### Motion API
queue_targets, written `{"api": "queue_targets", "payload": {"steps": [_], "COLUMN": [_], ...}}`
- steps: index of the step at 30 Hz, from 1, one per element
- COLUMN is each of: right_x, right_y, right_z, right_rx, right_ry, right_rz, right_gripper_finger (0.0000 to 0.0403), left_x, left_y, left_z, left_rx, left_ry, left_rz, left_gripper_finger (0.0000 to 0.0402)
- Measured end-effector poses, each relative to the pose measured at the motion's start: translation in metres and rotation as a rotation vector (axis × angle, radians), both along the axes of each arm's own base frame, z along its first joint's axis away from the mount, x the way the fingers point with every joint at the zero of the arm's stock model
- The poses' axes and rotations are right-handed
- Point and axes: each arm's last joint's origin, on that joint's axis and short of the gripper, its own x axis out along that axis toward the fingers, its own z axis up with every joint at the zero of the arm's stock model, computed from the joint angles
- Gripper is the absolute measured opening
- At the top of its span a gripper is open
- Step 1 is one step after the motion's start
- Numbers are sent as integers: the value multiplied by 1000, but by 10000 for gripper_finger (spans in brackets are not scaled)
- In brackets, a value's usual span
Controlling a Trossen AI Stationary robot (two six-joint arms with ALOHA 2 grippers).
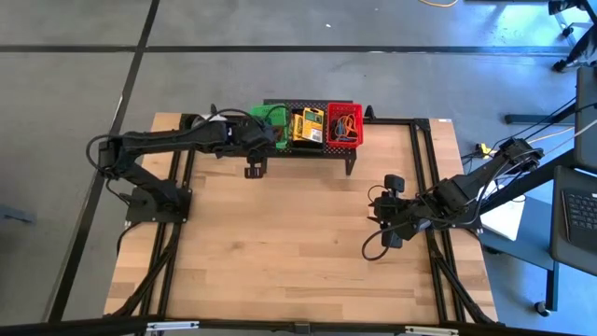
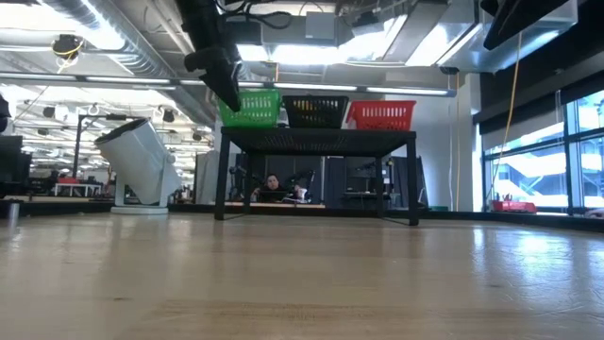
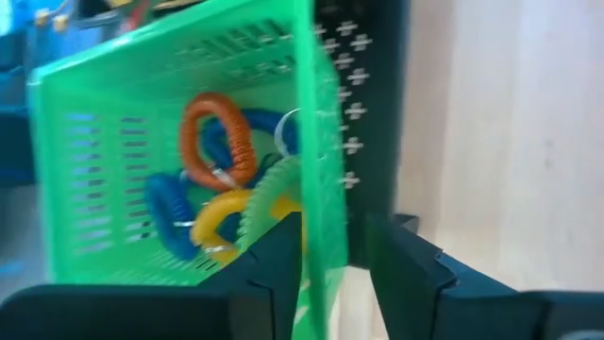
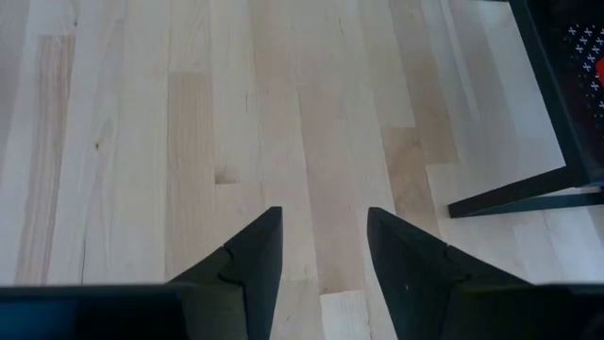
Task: Pick & Place Office Desk Supplies
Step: Put the green bin on the shelf
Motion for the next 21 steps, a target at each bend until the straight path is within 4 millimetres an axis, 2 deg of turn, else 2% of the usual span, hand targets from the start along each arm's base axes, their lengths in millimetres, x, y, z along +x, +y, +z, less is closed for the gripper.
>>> {"api": "queue_targets", "payload": {"steps": [7, 15, 21], "right_x": [0, 0, 0], "right_y": [0, 0, 0], "right_z": [0, 0, 0], "right_rx": [0, 0, 1], "right_ry": [0, 0, 0], "right_rz": [0, 0, -2], "right_gripper_finger": [158, 158, 158], "left_x": [2, 8, 11], "left_y": [-10, -28, -33], "left_z": [2, 2, 4], "left_rx": [112, 143, 147], "left_ry": [6, 15, -13], "left_rz": [69, -34, -50], "left_gripper_finger": [139, 141, 136]}}
